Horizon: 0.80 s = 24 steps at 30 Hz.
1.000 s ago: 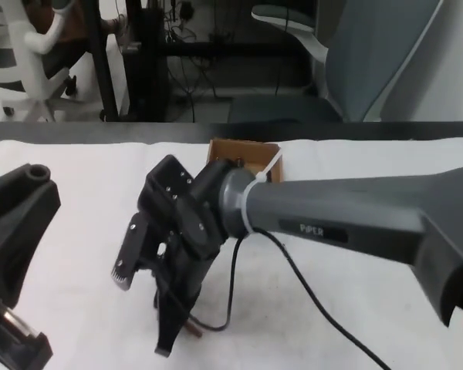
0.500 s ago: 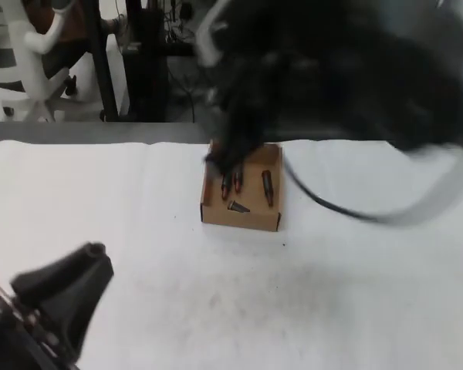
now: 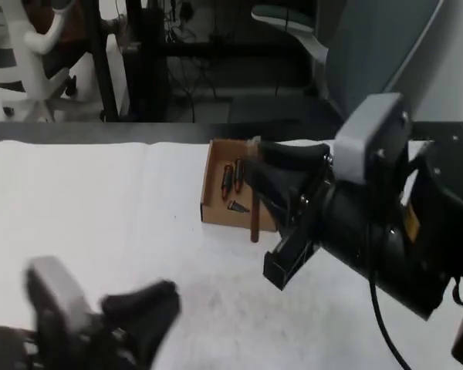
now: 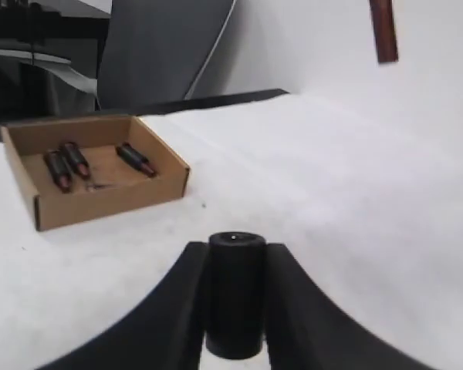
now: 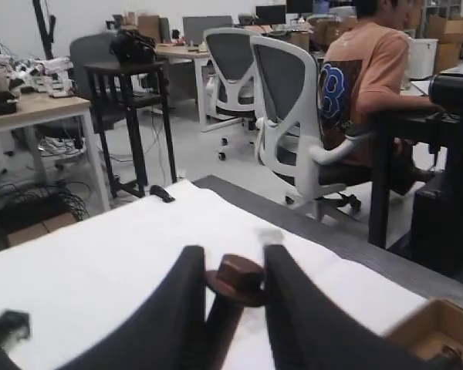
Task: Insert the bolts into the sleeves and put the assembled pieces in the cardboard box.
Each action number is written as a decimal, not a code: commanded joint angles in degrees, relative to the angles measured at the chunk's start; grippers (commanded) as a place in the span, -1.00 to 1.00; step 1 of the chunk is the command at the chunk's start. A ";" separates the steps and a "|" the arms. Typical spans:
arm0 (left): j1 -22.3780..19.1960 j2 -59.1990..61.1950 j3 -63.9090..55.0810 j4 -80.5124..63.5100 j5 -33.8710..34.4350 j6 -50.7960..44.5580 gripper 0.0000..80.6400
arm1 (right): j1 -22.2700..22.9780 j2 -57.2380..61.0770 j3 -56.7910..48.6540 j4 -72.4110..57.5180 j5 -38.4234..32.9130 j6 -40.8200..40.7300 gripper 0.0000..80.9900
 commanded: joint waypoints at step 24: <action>-9.57 34.69 -7.26 -48.15 -2.21 -11.19 -0.95 | 0.45 2.30 0.09 -0.92 -2.41 1.16 -0.99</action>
